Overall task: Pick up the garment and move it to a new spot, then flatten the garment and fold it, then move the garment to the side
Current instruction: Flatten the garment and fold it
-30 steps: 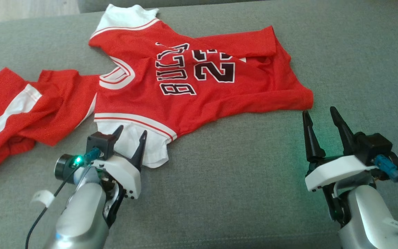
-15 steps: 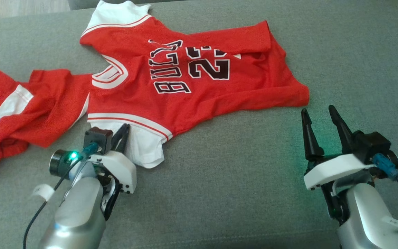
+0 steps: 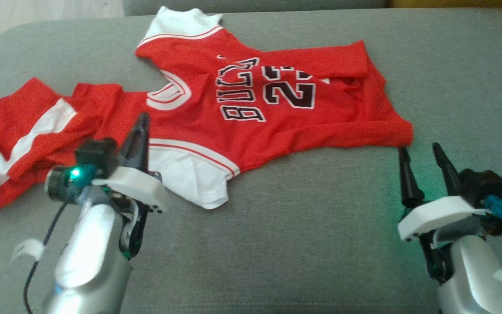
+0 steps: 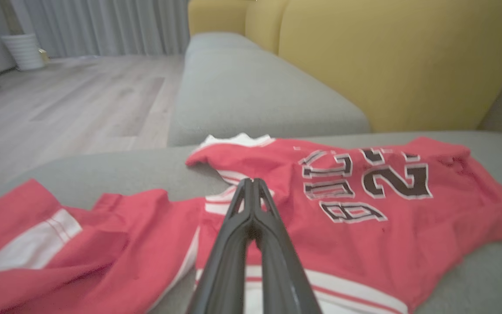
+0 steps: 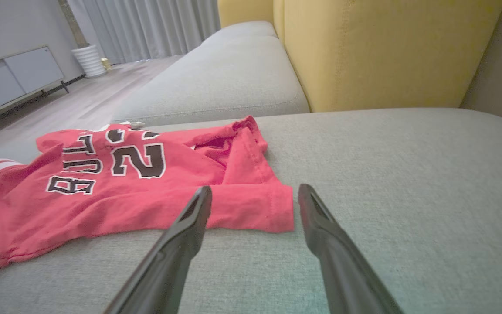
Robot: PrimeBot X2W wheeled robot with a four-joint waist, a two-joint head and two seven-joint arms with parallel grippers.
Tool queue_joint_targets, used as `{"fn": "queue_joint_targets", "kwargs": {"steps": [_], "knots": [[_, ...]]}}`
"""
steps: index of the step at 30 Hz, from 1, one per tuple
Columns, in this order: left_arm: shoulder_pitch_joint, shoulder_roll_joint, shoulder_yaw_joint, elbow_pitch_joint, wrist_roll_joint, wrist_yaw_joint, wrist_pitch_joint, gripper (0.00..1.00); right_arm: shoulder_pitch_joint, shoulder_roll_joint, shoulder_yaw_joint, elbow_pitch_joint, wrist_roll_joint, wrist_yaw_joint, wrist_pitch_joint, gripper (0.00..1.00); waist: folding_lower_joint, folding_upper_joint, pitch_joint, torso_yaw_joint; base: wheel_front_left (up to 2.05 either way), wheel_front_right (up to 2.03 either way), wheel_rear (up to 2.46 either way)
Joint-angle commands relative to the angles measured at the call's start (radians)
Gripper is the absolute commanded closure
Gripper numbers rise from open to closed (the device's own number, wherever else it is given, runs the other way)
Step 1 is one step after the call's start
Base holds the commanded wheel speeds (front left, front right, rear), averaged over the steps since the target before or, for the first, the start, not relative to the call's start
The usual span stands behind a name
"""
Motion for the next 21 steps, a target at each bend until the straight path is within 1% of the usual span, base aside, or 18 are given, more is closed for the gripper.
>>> {"fn": "queue_joint_targets", "kwargs": {"steps": [1,4,6,9,13,15,18,19,20,21], "knots": [[0.018,0.019,0.058,-0.090,-0.012,0.009,-0.012,1.00,-0.045,-0.002,-0.003,-0.011,0.009,0.004,0.014,0.00,0.0000,0.0000,0.000,0.033,0.00,0.00,0.00],[0.067,0.013,0.073,-0.179,-0.011,-0.002,-0.012,1.00,-0.061,-0.002,-0.031,0.009,-0.007,0.004,0.027,0.00,0.0000,0.0000,0.001,0.067,0.00,0.00,0.00],[0.090,0.011,0.072,-0.207,-0.004,-0.014,-0.012,1.00,-0.071,-0.002,-0.030,0.014,-0.008,0.004,0.029,0.00,0.0000,0.0000,0.001,0.079,0.00,0.00,0.00],[0.105,0.005,0.080,-0.222,-0.011,-0.022,-0.012,1.00,-0.080,-0.002,-0.019,0.016,-0.005,0.004,0.024,0.00,0.0000,0.0000,0.001,0.084,0.00,0.00,0.00],[0.128,-0.013,0.115,-0.259,-0.034,-0.033,-0.012,1.00,-0.079,-0.002,0.003,0.014,0.010,0.004,-0.004,0.00,0.0000,0.0000,-0.010,0.089,0.00,0.00,0.00],[0.153,-0.025,0.141,-0.274,-0.060,-0.040,-0.012,1.00,-0.070,-0.002,0.019,0.012,0.019,0.004,-0.021,0.00,0.0000,0.0000,-0.020,0.088,0.00,0.00,0.00],[0.203,-0.036,0.167,-0.292,-0.069,-0.052,-0.012,1.00,-0.047,-0.002,0.044,0.001,0.041,0.004,-0.046,0.00,0.0000,0.0000,-0.040,0.082,0.00,0.00,0.00],[0.224,-0.040,0.174,-0.292,-0.072,-0.054,-0.012,0.87,-0.038,-0.002,0.050,-0.004,0.048,0.004,-0.054,0.00,0.0000,0.0000,-0.046,0.080,0.00,0.00,0.00],[0.244,-0.043,0.181,-0.290,-0.077,-0.055,-0.012,0.60,-0.027,-0.002,0.056,-0.009,0.055,0.004,-0.061,0.00,0.0000,0.0000,-0.053,0.079,0.00,0.00,0.00],[0.264,-0.047,0.185,-0.287,-0.081,-0.056,-0.012,0.04,-0.015,-0.002,0.061,-0.015,0.062,0.004,-0.067,0.00,0.0000,0.0000,-0.059,0.078,0.00,0.00,0.00]]}}
